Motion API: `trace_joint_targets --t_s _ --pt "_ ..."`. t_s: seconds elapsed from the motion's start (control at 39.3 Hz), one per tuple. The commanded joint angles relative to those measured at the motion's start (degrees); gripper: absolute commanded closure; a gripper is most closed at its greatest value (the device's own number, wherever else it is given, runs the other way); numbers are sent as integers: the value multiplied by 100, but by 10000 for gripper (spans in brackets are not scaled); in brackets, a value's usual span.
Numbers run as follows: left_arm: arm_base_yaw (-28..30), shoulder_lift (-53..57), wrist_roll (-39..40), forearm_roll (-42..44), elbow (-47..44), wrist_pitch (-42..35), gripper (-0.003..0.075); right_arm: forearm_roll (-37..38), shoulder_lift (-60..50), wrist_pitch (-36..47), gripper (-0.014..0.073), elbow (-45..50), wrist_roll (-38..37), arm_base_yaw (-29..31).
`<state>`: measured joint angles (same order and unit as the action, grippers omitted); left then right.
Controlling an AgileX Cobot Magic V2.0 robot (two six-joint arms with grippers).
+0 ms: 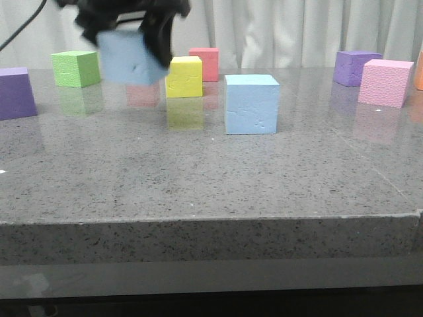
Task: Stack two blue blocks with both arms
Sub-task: 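Lift the light blue cube and carry it over the placed blue cube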
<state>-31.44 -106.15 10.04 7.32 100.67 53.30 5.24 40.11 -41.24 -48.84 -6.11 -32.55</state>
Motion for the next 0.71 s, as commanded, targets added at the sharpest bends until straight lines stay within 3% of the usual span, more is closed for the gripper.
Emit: trace_joint_targets --t_s 0.0,0.13,0.36,0.48,0.69 --pt "-243 363 -1108 -447 699 72 328 103 -15 427 -62 -141 -4 24" --pt "-443 238 -2232 -1090 1370 314 276 103 -15 427 -62 -141 -4 24" --pt "-531 -161 -4092 -1971 2025 964 278 103 -15 427 -62 -141 -4 24" --pt "-580 -307 -4737 -2003 2037 995 278 103 -15 427 -62 -141 -4 24" --pt "-735 -582 -5154 -2017 2060 982 278 103 -15 427 -62 -141 -4 24"
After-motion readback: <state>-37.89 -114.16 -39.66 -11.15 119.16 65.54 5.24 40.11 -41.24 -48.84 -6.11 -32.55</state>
